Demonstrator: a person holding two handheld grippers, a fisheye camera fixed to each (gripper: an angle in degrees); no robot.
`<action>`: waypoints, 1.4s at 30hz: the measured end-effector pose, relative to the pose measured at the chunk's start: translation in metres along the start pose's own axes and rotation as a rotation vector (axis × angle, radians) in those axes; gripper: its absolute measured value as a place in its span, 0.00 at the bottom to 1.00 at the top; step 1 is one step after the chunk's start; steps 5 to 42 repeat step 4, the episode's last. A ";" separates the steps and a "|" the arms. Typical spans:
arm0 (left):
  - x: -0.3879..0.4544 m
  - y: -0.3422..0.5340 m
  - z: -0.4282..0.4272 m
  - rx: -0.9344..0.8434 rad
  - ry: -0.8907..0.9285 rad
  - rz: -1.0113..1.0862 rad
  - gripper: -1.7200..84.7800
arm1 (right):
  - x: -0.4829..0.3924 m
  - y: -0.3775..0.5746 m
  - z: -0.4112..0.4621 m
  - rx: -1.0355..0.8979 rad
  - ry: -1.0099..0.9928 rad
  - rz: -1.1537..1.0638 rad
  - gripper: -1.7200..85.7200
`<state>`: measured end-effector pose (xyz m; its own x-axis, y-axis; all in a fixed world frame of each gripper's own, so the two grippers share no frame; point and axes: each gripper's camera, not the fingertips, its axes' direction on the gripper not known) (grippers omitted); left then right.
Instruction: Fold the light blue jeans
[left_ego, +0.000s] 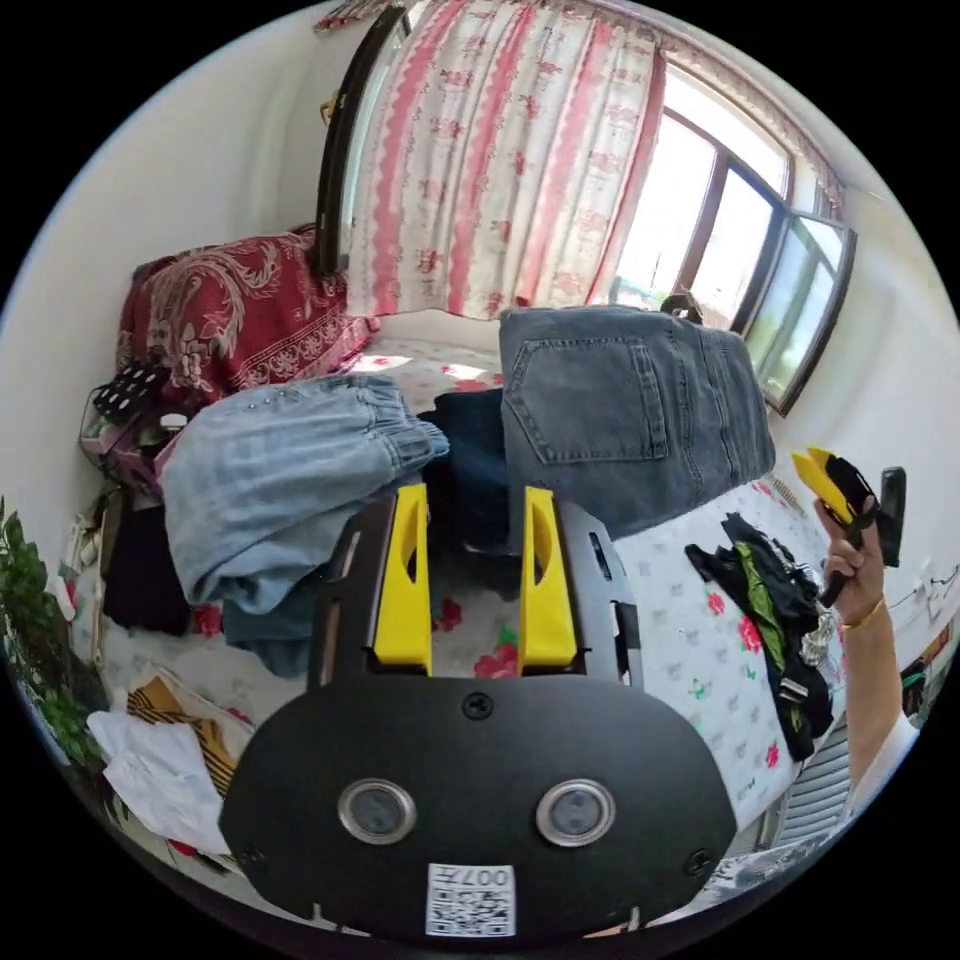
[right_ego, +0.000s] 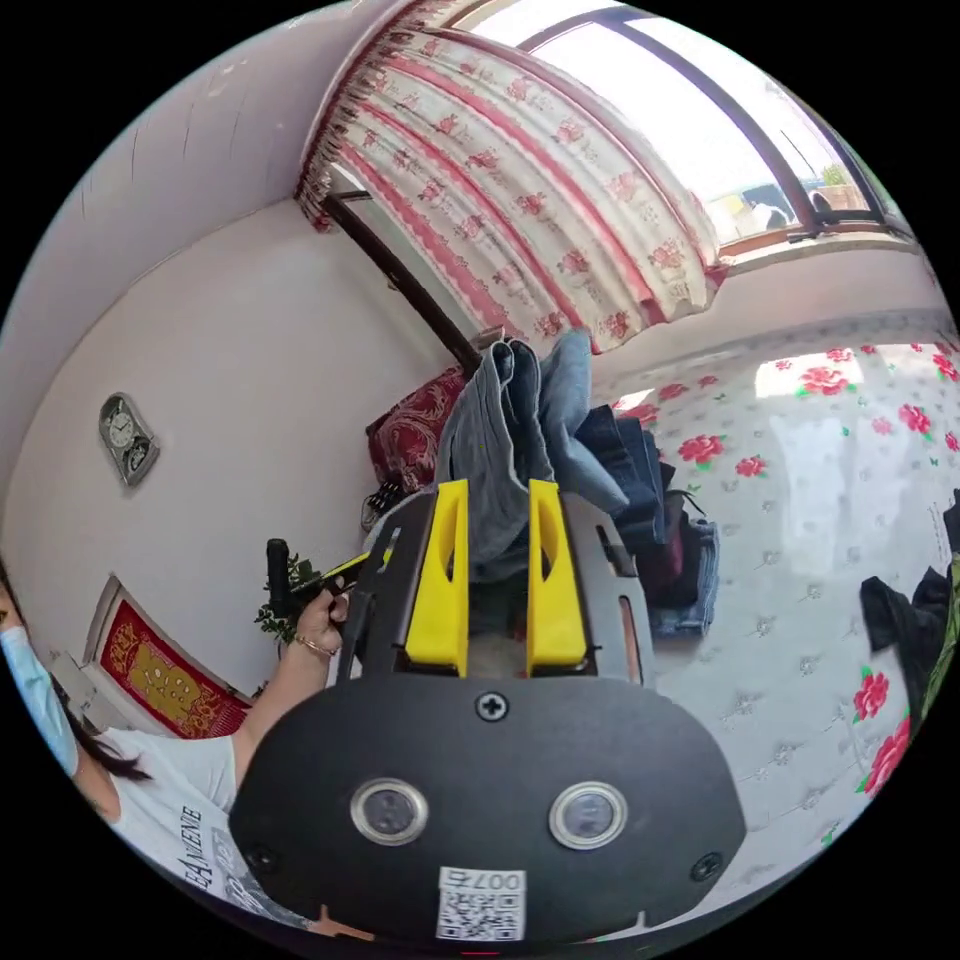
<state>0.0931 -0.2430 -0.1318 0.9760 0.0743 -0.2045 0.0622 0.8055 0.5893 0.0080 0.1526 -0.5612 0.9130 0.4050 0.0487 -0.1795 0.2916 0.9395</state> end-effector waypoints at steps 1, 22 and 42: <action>0.004 0.047 0.025 -0.053 0.022 0.023 0.14 | 0.012 0.038 0.033 -0.090 -0.003 0.030 0.07; 0.025 0.192 0.092 -0.343 0.084 0.029 0.11 | 0.046 0.169 0.103 -0.458 0.082 0.067 0.08; 0.025 0.192 0.092 -0.343 0.084 0.029 0.11 | 0.046 0.169 0.103 -0.458 0.082 0.067 0.08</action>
